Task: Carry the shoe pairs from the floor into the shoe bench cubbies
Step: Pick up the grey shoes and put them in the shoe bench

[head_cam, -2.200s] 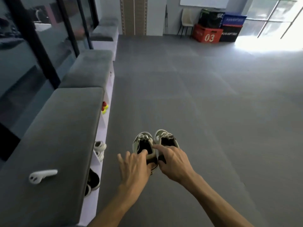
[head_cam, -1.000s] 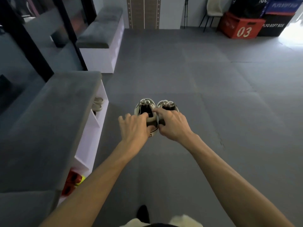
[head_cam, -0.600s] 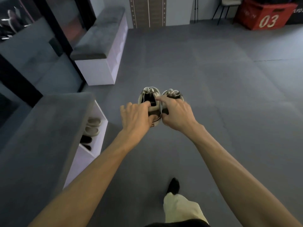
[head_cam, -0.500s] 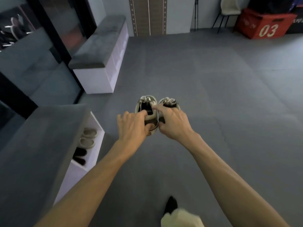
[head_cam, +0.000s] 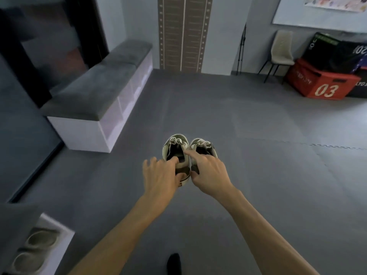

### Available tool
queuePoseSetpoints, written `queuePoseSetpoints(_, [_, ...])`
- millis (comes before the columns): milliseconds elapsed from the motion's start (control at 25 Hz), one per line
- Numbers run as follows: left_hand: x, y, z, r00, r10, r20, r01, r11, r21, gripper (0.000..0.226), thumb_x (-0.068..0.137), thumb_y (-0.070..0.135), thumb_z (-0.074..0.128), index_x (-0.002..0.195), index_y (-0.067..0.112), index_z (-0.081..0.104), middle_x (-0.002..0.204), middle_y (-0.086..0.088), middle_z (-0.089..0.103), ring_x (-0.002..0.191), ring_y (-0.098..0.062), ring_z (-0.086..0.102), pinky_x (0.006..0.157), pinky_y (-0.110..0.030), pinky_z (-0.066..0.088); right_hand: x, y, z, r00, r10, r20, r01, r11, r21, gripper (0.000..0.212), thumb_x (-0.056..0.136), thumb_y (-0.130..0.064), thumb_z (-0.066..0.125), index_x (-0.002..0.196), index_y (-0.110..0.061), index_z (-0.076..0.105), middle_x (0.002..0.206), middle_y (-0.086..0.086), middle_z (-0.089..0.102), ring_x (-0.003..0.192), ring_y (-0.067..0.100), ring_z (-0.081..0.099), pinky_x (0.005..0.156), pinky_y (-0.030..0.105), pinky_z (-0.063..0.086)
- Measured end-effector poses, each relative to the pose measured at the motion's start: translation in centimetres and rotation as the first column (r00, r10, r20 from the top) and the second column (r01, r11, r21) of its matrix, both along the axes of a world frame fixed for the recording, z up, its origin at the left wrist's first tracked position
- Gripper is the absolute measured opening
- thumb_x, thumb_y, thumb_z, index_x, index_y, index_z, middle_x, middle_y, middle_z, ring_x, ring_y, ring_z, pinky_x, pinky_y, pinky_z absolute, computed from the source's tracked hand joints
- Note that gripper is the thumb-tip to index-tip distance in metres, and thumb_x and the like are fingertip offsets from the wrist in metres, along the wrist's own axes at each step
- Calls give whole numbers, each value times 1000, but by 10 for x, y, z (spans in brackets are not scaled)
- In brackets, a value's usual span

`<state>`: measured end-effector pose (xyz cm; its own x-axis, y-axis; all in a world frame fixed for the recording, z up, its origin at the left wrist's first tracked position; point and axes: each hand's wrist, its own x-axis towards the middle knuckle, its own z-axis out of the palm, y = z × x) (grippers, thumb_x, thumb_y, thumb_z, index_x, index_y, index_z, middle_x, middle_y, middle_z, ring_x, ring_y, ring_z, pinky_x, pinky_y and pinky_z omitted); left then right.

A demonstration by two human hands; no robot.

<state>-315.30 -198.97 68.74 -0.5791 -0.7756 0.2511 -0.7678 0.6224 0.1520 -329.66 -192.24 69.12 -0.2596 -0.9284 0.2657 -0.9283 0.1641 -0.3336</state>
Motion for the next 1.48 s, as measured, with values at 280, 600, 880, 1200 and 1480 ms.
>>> queuePoseSetpoints(280, [-219, -204, 11, 998, -36, 47, 35, 999, 26, 26, 82, 53, 66, 92, 31, 56, 79, 3, 67, 85, -24, 54, 76, -37, 33, -216, -197, 3, 996, -82, 21, 83, 996, -14, 65, 74, -14, 63, 136, -28, 49, 92, -1, 71, 87, 23, 62, 62, 30, 36])
queuePoseSetpoints(600, [-473, -453, 12, 991, 41, 124, -43, 999, 15, 28, 81, 54, 67, 96, 33, 58, 84, 3, 69, 87, -24, 57, 78, -37, 38, -472, -458, -9, 998, 29, 50, -26, 998, -51, 65, 72, -13, 62, 134, -26, 51, 90, -2, 70, 84, 23, 62, 61, 28, 34])
queuePoseSetpoints(880, [-621, -660, 10, 974, 210, 83, -218, 970, 105, 29, 83, 56, 63, 99, 33, 56, 90, 3, 69, 95, -23, 56, 83, -37, 38, -629, -688, -8, 984, 181, 9, -181, 983, 20, 65, 76, -17, 62, 137, -32, 46, 89, -5, 68, 85, 20, 60, 65, 32, 46])
queuePoseSetpoints(1200, [-801, -961, -12, 983, 168, 79, -179, 968, 174, 30, 85, 57, 59, 100, 32, 54, 96, 2, 68, 97, -23, 53, 83, -34, 34, -803, -984, -28, 986, 166, -34, -163, 984, 65, 67, 76, -17, 64, 139, -33, 44, 92, -4, 68, 89, 22, 59, 67, 29, 37])
queuePoseSetpoints(1480, [-964, -1200, -10, 981, 125, 146, -147, 977, 151, 31, 85, 58, 58, 104, 33, 54, 99, 2, 68, 99, -23, 54, 86, -36, 35, -968, -1219, -38, 995, 102, 2, -102, 995, -8, 66, 73, -17, 62, 136, -32, 49, 90, -4, 70, 87, 23, 60, 65, 29, 33])
